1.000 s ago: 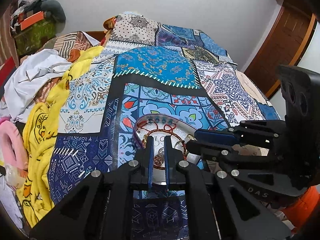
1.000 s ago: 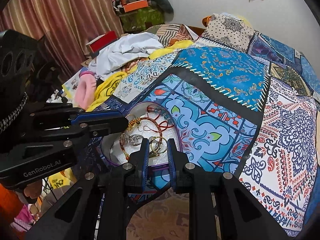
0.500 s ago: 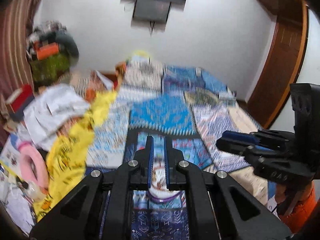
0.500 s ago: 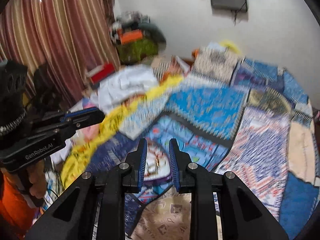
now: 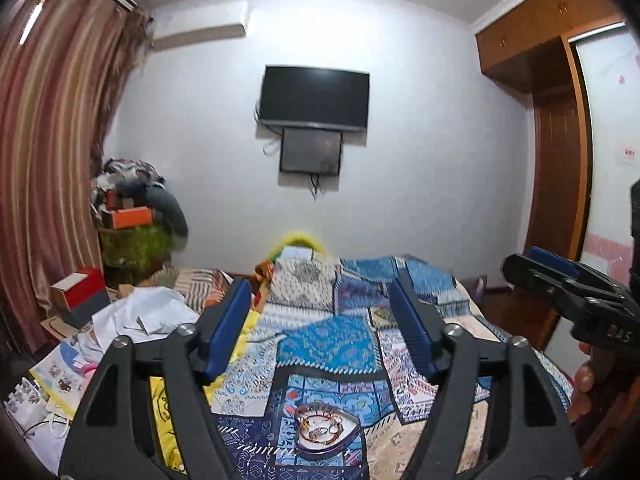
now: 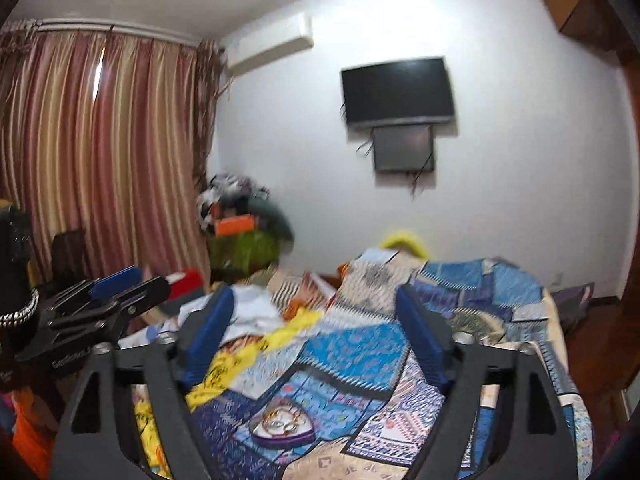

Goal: Organize jewelry

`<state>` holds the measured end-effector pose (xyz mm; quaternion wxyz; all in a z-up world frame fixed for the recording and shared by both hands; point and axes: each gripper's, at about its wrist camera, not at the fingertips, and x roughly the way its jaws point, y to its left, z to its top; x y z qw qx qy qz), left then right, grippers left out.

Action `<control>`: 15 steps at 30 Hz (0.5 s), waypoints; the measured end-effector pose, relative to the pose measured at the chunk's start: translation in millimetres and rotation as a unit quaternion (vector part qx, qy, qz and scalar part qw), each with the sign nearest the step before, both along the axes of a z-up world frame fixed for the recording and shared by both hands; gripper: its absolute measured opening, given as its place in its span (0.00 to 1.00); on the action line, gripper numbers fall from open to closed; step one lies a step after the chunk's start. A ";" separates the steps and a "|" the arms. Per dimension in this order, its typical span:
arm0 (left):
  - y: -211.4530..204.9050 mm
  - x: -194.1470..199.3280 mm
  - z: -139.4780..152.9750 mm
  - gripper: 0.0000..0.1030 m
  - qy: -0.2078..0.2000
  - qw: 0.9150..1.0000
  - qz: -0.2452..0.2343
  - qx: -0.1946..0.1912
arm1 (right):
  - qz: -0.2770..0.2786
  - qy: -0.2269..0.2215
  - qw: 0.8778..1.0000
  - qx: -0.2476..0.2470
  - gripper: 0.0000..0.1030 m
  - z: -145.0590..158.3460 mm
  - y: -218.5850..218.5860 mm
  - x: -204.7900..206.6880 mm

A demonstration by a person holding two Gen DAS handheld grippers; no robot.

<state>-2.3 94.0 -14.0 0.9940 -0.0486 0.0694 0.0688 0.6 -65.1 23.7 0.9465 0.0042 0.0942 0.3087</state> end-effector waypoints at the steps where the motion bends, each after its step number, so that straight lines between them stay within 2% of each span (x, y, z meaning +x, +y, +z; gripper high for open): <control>1: -0.6 -2.8 0.8 0.76 -0.003 1.000 0.004 0.001 | -0.010 -0.009 1.000 0.006 0.86 1.5 -2.6 -5.1; 2: -1.2 -4.3 0.6 0.86 -0.004 1.000 0.006 0.000 | -0.020 -0.015 1.000 0.009 0.90 2.0 -3.4 -9.0; 3: -1.1 -7.0 0.4 0.90 -0.005 1.000 0.007 -0.004 | -0.027 -0.019 0.999 0.010 0.97 2.2 -3.7 -11.4; 5: -0.1 -11.6 -0.6 0.90 -0.010 1.000 0.005 -0.014 | -0.041 -0.026 0.999 0.013 1.00 -0.2 -4.1 -11.3; 15: -4.4 -24.2 -1.5 0.93 -0.012 1.000 0.011 -0.015 | -0.046 -0.013 0.999 0.007 1.00 -5.9 -5.6 -14.0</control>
